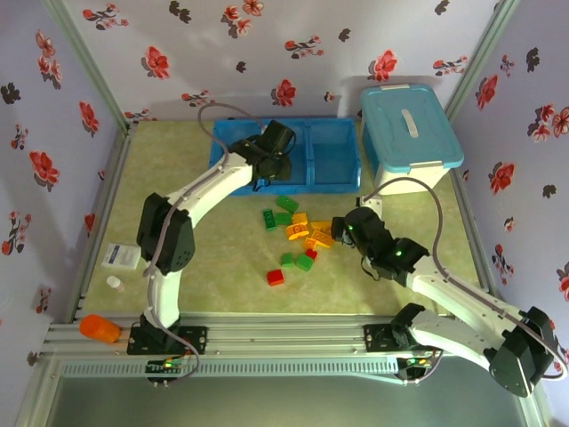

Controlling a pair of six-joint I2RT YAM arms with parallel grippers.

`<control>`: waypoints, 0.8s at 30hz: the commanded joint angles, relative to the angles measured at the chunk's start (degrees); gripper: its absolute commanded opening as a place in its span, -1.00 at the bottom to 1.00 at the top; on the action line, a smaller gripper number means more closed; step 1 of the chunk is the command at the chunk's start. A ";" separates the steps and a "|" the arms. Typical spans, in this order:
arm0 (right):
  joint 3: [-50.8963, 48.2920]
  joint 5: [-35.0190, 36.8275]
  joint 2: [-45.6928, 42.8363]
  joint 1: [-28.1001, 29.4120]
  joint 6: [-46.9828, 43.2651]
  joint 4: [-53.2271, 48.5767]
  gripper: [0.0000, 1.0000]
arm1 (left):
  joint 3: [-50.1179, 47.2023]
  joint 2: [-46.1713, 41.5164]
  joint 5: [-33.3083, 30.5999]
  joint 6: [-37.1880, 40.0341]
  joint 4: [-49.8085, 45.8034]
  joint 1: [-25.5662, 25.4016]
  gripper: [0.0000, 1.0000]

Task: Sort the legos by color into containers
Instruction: Place the lego in the container.

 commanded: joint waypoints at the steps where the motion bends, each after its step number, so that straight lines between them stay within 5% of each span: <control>1: -1.13 -0.37 -1.19 -0.49 1.34 -0.57 0.52 | 5.21 2.70 1.04 2.92 -3.61 1.12 -0.43; 9: -1.16 -2.65 -1.05 -0.47 1.03 -0.32 0.53 | 13.29 5.51 3.03 4.29 -6.39 2.58 0.22; 16: -0.35 -7.46 0.02 -0.38 -1.31 1.51 0.59 | 5.10 -3.99 3.03 4.29 -2.55 1.20 0.26; 24: 5.64 -11.23 6.19 0.55 -4.52 -0.08 0.67 | -20.05 -23.71 3.77 1.12 8.98 0.02 0.24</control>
